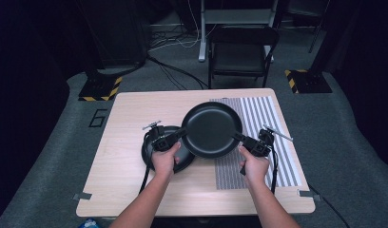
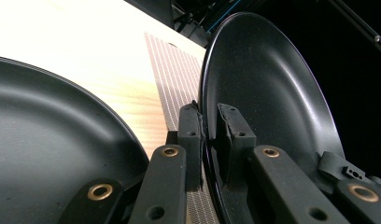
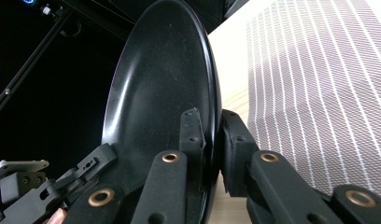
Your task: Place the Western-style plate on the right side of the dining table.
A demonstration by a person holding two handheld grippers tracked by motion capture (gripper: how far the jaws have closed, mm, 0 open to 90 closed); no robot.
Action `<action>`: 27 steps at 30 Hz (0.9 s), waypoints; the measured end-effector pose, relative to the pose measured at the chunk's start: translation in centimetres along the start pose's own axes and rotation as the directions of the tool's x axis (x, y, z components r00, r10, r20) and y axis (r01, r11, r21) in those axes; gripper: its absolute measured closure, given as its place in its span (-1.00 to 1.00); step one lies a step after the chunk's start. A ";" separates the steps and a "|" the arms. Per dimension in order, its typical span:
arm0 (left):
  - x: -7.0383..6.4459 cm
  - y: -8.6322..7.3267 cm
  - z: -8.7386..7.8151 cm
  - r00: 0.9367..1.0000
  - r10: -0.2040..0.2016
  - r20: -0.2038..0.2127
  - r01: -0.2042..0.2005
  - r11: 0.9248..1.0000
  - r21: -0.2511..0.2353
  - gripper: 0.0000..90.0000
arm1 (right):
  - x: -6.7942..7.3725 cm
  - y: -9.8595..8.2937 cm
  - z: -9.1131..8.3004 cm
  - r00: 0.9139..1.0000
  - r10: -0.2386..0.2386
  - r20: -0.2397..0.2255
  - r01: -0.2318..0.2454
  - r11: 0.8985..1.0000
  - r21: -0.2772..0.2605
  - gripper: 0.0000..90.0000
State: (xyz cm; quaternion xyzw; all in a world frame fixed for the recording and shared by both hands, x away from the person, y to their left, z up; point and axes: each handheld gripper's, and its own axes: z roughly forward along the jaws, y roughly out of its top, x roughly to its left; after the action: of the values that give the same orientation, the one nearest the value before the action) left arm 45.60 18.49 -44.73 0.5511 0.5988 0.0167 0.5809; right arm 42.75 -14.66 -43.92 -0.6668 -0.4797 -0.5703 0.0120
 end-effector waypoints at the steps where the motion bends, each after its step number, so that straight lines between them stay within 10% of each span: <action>1: -0.2 0.0 0.1 1.000 0.003 0.001 -0.003 1.000 0.004 0.79 | 0.0 0.0 -0.1 1.000 0.008 0.002 -0.008 1.000 0.002 0.80; 27: -2.8 -0.9 3.9 0.999 0.020 0.040 -0.022 0.998 0.063 0.79 | -2.8 1.6 -3.2 0.999 0.016 0.037 -0.014 0.998 -0.062 0.80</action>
State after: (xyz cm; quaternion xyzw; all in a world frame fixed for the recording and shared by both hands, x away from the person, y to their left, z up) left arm 46.98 13.79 -44.70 0.5756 0.5816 -0.0069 0.5748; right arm 41.72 -19.07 -44.08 -0.6808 -0.4571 -0.5721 -0.0132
